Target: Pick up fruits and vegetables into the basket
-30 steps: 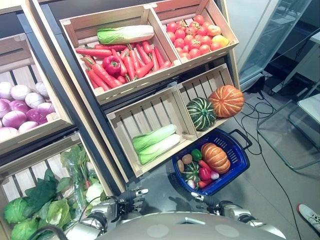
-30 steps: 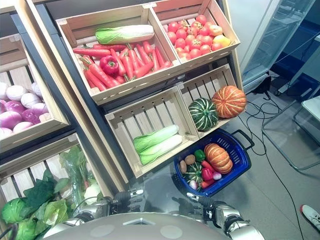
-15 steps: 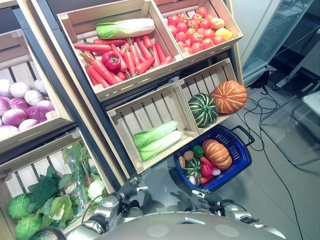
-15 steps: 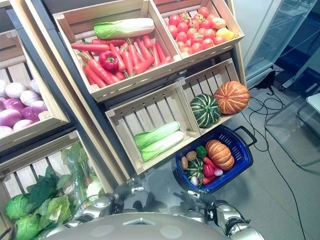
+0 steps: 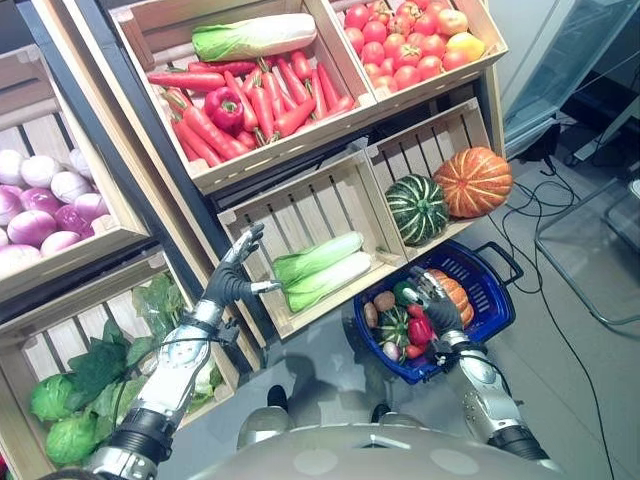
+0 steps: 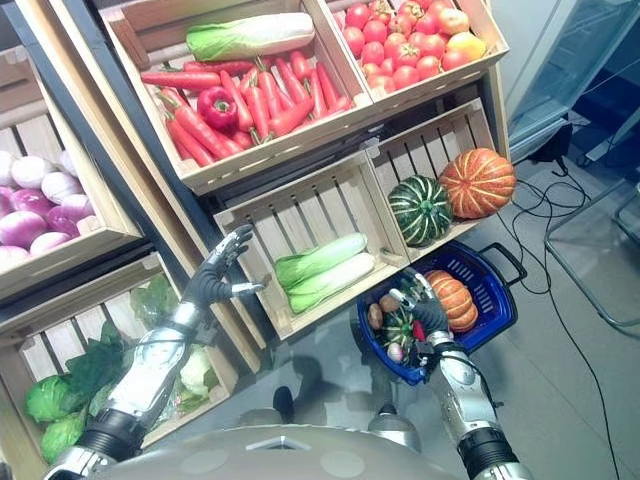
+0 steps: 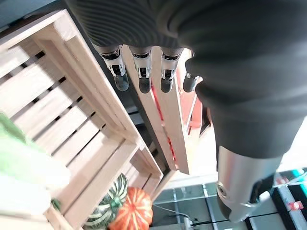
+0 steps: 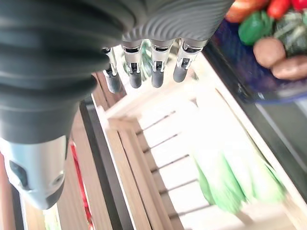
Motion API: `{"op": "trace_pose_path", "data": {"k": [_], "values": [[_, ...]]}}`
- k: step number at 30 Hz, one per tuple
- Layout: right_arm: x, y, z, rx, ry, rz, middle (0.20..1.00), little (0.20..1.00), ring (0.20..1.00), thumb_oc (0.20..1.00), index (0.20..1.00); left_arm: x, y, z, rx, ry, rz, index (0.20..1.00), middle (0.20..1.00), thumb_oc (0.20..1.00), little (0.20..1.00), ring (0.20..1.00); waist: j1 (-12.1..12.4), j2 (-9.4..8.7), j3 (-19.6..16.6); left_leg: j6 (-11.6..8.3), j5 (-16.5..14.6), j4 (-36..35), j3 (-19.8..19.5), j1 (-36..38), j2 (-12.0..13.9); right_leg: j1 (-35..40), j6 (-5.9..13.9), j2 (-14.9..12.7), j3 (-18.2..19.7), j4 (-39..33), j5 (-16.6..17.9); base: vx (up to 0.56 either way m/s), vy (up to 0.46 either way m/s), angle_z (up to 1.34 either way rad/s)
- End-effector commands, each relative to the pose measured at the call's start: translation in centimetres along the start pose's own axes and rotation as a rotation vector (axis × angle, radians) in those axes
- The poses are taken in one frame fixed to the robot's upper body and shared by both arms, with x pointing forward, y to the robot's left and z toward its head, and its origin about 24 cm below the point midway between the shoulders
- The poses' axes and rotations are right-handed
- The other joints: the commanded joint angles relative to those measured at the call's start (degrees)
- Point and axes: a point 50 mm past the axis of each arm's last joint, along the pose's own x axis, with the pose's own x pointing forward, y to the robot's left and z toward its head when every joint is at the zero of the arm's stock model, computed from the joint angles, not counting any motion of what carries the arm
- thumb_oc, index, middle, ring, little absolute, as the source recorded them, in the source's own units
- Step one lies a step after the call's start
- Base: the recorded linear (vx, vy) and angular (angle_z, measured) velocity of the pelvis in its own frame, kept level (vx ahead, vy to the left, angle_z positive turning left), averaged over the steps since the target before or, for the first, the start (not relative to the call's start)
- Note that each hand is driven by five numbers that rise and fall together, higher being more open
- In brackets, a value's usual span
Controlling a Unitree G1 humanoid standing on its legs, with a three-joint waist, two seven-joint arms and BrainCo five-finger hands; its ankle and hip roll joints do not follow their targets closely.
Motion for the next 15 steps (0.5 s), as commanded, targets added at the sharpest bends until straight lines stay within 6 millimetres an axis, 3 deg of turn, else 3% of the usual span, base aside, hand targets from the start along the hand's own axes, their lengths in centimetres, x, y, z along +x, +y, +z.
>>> {"op": "trace_pose_path", "data": {"k": [1,7,15], "values": [[1.2,0.6,5.6,0.025,-0.294,-0.024,1.000,1.000,1.000,1.000,1.000,1.7,1.7,3.6,0.051,-0.199,0.057,1.000,1.000,1.000,1.000,1.000,-0.5,-0.36,3.3,1.76,-6.7,5.4,0.4,-0.1,1.1,-6.6,0.76,-2.7,1.4,9.9,-1.4,-0.03,-0.050,-0.03],[3.2,2.2,12.4,-0.114,-0.537,-0.091,1.000,1.000,1.000,1.000,1.000,6.1,1.7,5.8,0.265,-0.251,0.206,1.000,1.000,1.000,1.000,1.000,-2.3,1.32,11.2,0.79,-6.3,13.3,-0.6,-9.3,1.5,-17.0,-0.50,-2.9,3.5,18.9,-3.3,-0.13,-0.004,-0.06],[5.0,4.3,15.6,-0.131,-0.620,-0.149,1.000,1.000,1.000,1.000,1.000,10.5,3.1,8.4,0.374,-0.272,0.391,1.000,1.000,1.000,1.000,1.000,-3.8,1.38,17.3,1.05,-6.2,19.8,-0.8,-19.5,0.5,-29.1,-1.48,-2.7,5.4,28.9,-5.4,-0.11,-0.031,-0.07]]}}
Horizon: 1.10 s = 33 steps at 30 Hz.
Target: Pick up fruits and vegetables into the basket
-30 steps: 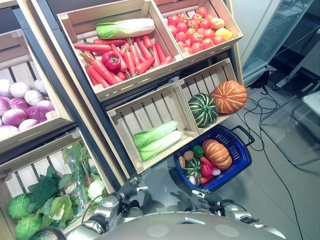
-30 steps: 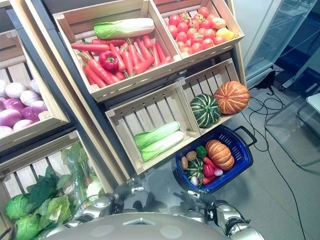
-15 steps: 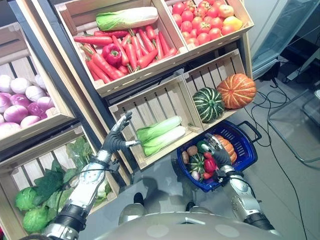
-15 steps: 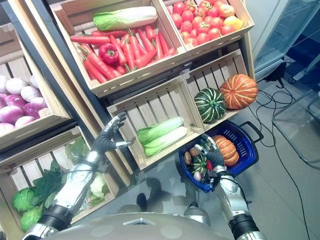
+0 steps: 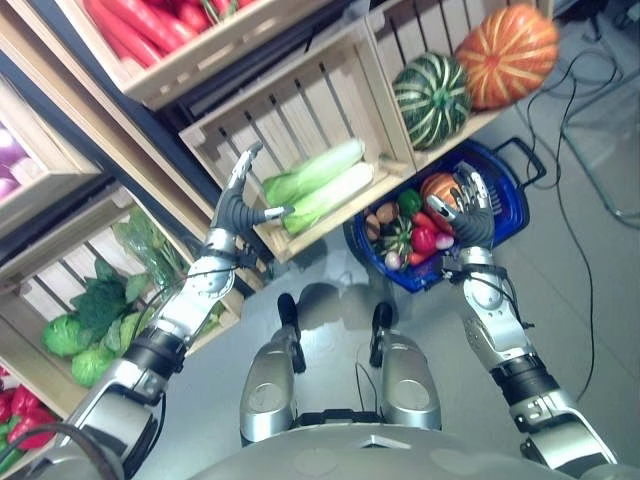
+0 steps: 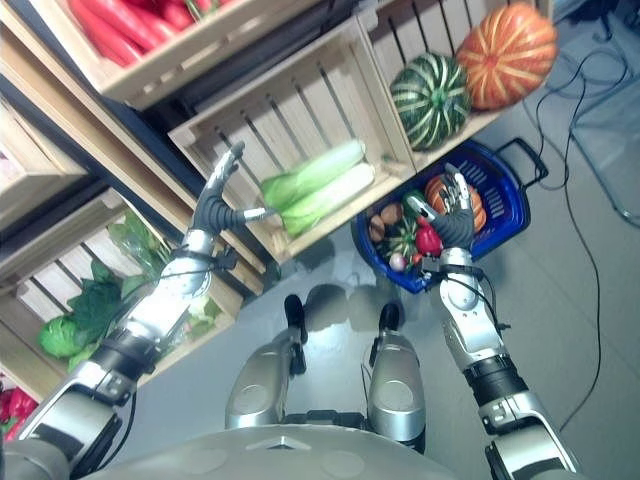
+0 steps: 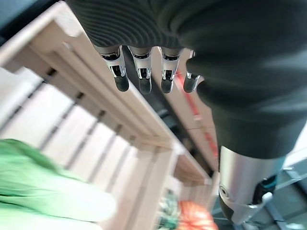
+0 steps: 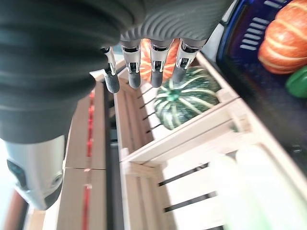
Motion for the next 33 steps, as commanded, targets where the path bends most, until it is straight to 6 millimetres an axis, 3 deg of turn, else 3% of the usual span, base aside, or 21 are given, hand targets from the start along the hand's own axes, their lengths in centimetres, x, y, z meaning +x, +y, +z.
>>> {"op": "trace_pose_path", "data": {"k": [1,6,16,25,33], "values": [[0.5,1.0,2.6,-0.005,-0.113,0.007,1.000,1.000,1.000,1.000,1.000,1.5,1.1,1.0,0.037,-0.034,0.116,1.000,1.000,1.000,1.000,1.000,-2.0,-0.62,0.3,-0.17,-7.1,8.3,-1.2,-2.1,0.6,-3.9,0.43,0.5,0.9,3.5,0.8,-0.07,0.016,-0.08],[1.7,1.8,4.2,-0.053,-0.179,0.038,1.000,1.000,1.000,1.000,1.000,4.0,2.3,1.7,0.007,-0.009,0.230,1.000,1.000,1.000,1.000,1.000,-3.6,-0.19,3.0,-0.51,-6.5,10.6,0.1,-7.1,0.8,-10.0,-0.27,1.4,2.5,7.0,0.1,-0.06,0.044,-0.14],[3.4,2.3,7.1,-0.180,-0.288,0.135,1.000,1.000,1.000,1.000,1.000,7.7,5.5,3.7,0.053,-0.020,0.437,1.000,1.000,1.000,1.000,1.000,-6.4,1.74,3.0,-1.62,-5.8,13.2,3.4,-18.2,1.2,-23.0,-1.17,2.7,5.2,11.3,-1.0,0.00,0.072,-0.15],[3.5,1.8,7.3,-0.254,-0.277,0.198,1.000,1.000,1.000,1.000,1.000,9.9,8.8,5.1,0.122,-0.009,0.623,1.000,1.000,1.000,1.000,1.000,-9.5,2.32,3.0,-2.10,-6.2,15.7,5.2,-22.2,1.6,-28.4,-1.90,3.1,7.5,13.2,-1.3,0.03,0.094,-0.13],[3.1,1.3,7.0,-0.271,-0.256,0.218,1.000,1.000,1.000,1.000,1.000,11.1,11.0,4.6,0.162,0.101,0.766,1.000,1.000,1.000,1.000,1.000,-11.7,1.97,3.0,-2.48,-6.2,16.4,6.2,-25.0,1.9,-31.3,-1.86,3.4,8.9,12.8,-0.6,0.01,0.048,-0.09]]}}
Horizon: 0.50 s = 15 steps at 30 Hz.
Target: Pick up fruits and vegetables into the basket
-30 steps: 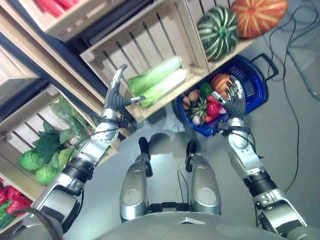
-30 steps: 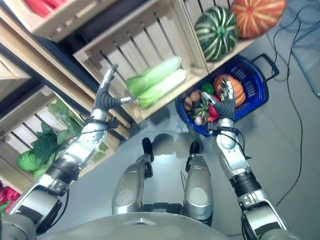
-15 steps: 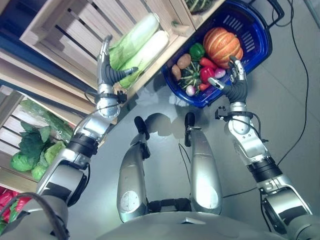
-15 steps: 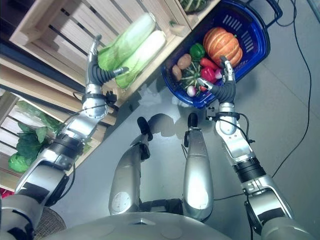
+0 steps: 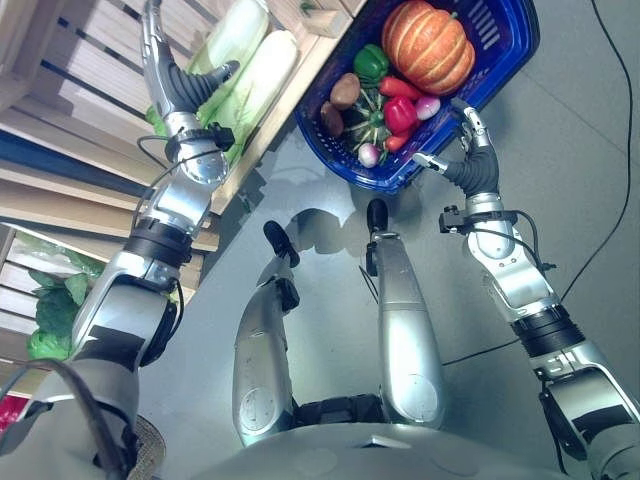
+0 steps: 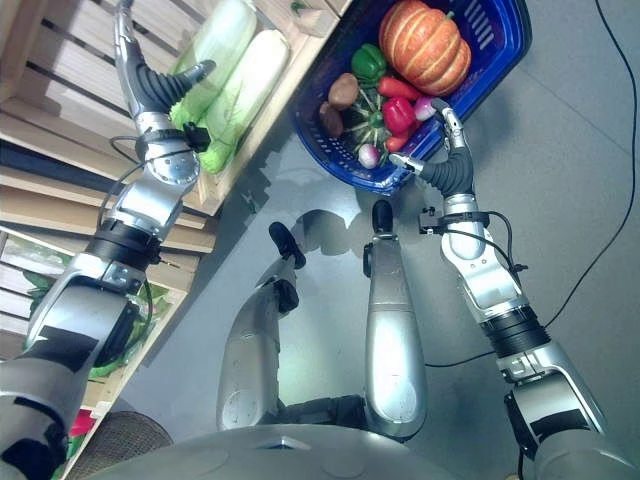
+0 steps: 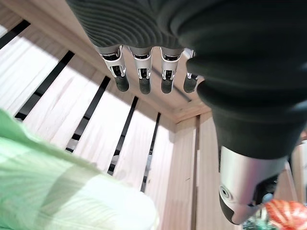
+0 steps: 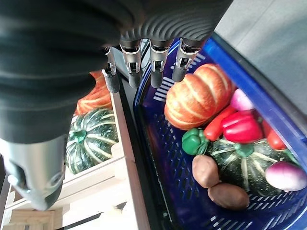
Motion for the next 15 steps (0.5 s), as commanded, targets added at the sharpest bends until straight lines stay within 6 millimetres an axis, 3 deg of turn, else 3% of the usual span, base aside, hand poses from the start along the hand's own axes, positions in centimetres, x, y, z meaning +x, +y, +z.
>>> {"op": "trace_pose_path", "data": {"k": [1,7,15], "values": [[-0.5,-0.2,1.6,0.013,-0.083,0.020,1.000,1.000,1.000,1.000,1.000,2.3,2.9,-0.8,0.046,0.058,0.166,1.000,1.000,1.000,1.000,1.000,-2.7,0.32,-2.0,-1.32,-6.7,9.3,-1.9,-5.0,0.6,0.1,0.91,2.4,-1.8,-4.0,1.6,0.00,0.000,0.00],[-0.7,-0.6,1.3,0.031,-0.065,0.024,1.000,1.000,1.000,1.000,1.000,3.6,3.9,-2.8,0.126,0.237,0.139,1.000,1.000,1.000,1.000,1.000,-4.1,-0.47,-2.0,-2.13,-8.7,10.8,-2.1,-5.4,0.9,-0.3,1.49,2.6,-0.9,-3.0,-0.3,0.04,0.011,-0.01],[-0.4,-1.0,1.6,0.010,-0.050,0.031,1.000,1.000,1.000,1.000,1.000,3.1,5.0,-6.7,0.213,0.489,0.084,1.000,1.000,1.000,1.000,1.000,-5.3,-1.28,-2.0,-2.05,-9.1,12.3,-2.0,-7.2,1.2,-1.8,1.64,3.0,-0.2,-2.8,0.0,0.01,0.018,-0.02]]}}
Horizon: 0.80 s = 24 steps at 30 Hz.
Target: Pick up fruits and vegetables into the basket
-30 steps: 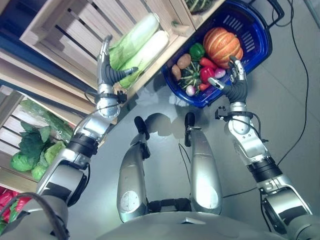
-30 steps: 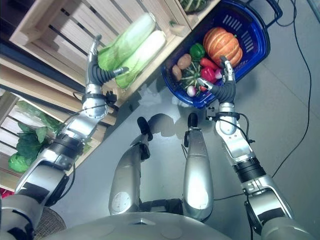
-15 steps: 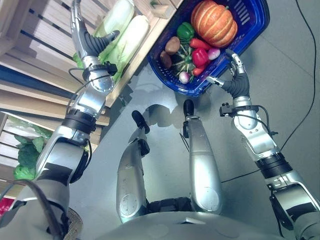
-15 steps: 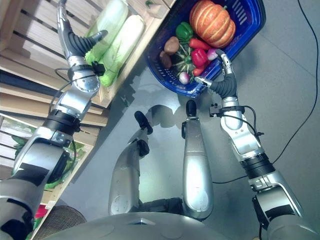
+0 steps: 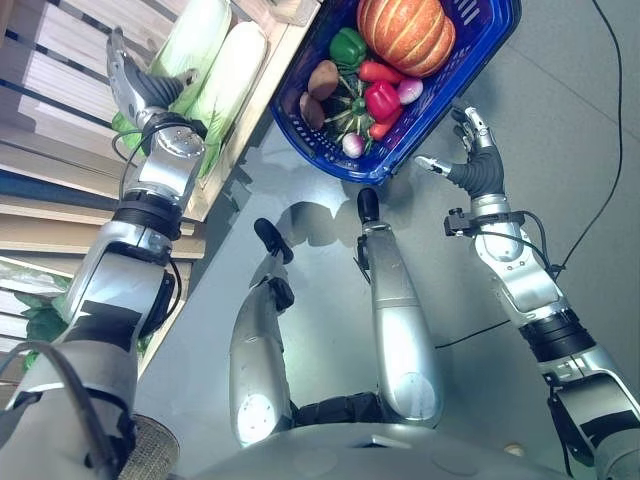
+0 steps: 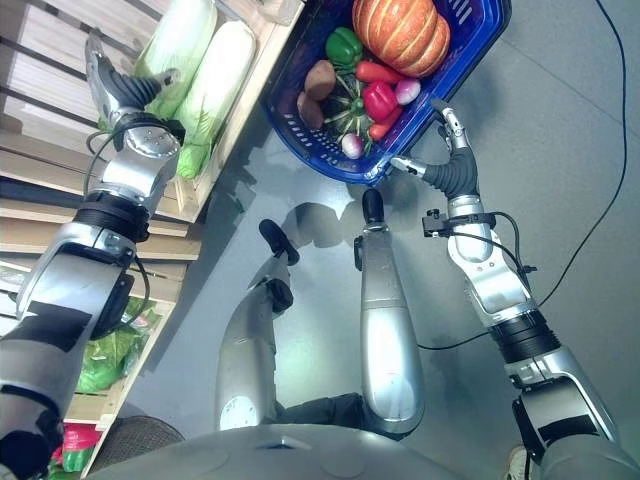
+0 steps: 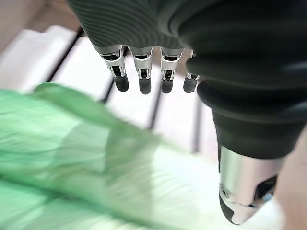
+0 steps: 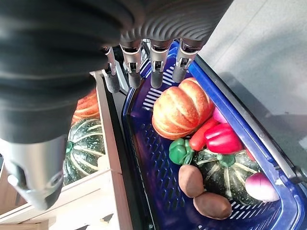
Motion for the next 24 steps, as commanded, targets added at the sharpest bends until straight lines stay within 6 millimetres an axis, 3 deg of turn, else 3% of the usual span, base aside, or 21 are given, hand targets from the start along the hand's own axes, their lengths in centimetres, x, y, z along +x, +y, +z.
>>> {"op": "trace_pose_path", "data": {"k": [1,16,24], "values": [[0.0,-0.5,1.2,0.035,-0.042,-0.006,1.000,1.000,1.000,1.000,1.000,2.0,3.2,-2.1,0.038,0.106,0.078,1.000,1.000,1.000,1.000,1.000,-2.6,-1.36,-1.9,-1.48,-8.8,12.5,-1.8,-5.5,1.0,0.1,2.38,2.4,-0.6,-2.6,-0.1,0.02,0.037,-0.04],[0.6,-0.8,1.1,0.035,-0.008,-0.016,1.000,1.000,1.000,1.000,1.000,1.5,2.8,-6.4,0.123,0.318,-0.062,1.000,1.000,1.000,1.000,1.000,-2.8,-2.27,-1.9,-1.19,-9.5,14.7,-1.8,-8.5,1.8,-1.9,2.59,2.8,-0.1,-2.2,0.2,0.00,0.011,-0.02],[1.1,-1.1,1.2,0.033,0.004,0.011,1.000,1.000,1.000,1.000,1.000,0.8,2.1,-8.5,0.269,0.407,-0.286,1.000,1.000,1.000,1.000,1.000,-3.2,-2.11,-1.9,-1.09,-9.5,14.9,-1.6,-8.9,1.9,-2.5,2.73,3.0,0.3,-2.4,0.7,0.00,0.013,-0.02]]}}
